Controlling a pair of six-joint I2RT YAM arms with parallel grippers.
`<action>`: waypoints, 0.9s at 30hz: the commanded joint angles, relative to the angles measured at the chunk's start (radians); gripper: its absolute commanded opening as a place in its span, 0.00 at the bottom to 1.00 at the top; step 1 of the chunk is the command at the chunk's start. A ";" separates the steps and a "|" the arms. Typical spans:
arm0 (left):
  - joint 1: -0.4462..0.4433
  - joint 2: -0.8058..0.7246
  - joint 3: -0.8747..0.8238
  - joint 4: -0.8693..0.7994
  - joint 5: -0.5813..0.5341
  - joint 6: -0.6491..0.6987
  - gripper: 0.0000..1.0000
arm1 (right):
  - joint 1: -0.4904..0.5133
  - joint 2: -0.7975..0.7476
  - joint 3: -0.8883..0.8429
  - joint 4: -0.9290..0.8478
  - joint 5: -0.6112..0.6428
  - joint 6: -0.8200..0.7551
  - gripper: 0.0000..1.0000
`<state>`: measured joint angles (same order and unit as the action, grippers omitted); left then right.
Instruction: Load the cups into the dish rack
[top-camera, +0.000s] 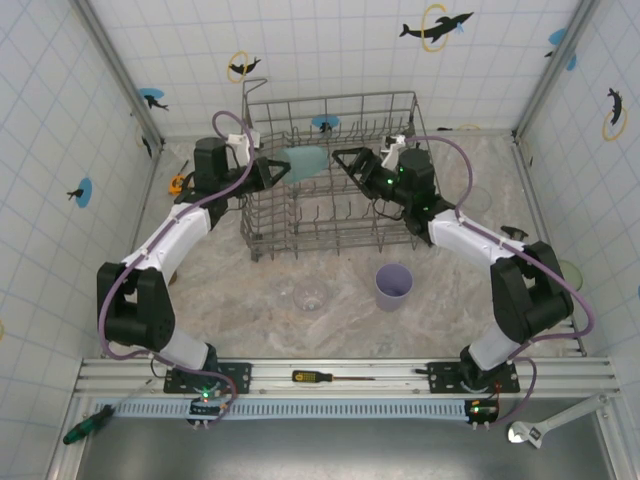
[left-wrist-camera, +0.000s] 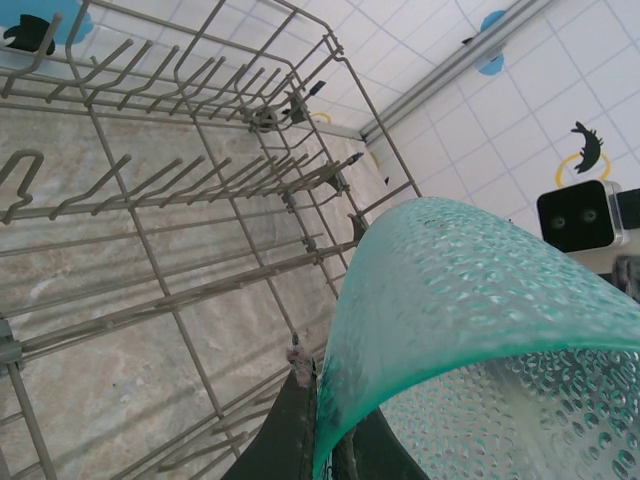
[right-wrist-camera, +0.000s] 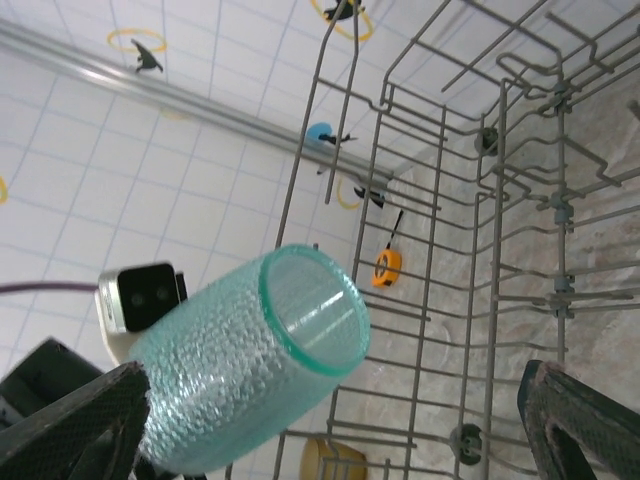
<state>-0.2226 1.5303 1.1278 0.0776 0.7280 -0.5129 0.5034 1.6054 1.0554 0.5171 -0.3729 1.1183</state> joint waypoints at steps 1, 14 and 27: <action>-0.003 -0.038 -0.027 0.066 -0.003 0.031 0.00 | 0.025 0.025 0.026 0.089 0.067 0.070 0.97; -0.003 -0.046 -0.047 0.109 -0.037 0.007 0.00 | 0.081 0.090 0.087 0.064 0.137 0.184 0.92; -0.003 -0.035 -0.075 0.177 -0.002 -0.008 0.00 | 0.139 0.193 0.139 0.130 0.208 0.347 0.87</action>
<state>-0.2241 1.5097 1.0595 0.1925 0.6968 -0.5228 0.6323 1.7561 1.1477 0.6010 -0.1917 1.4120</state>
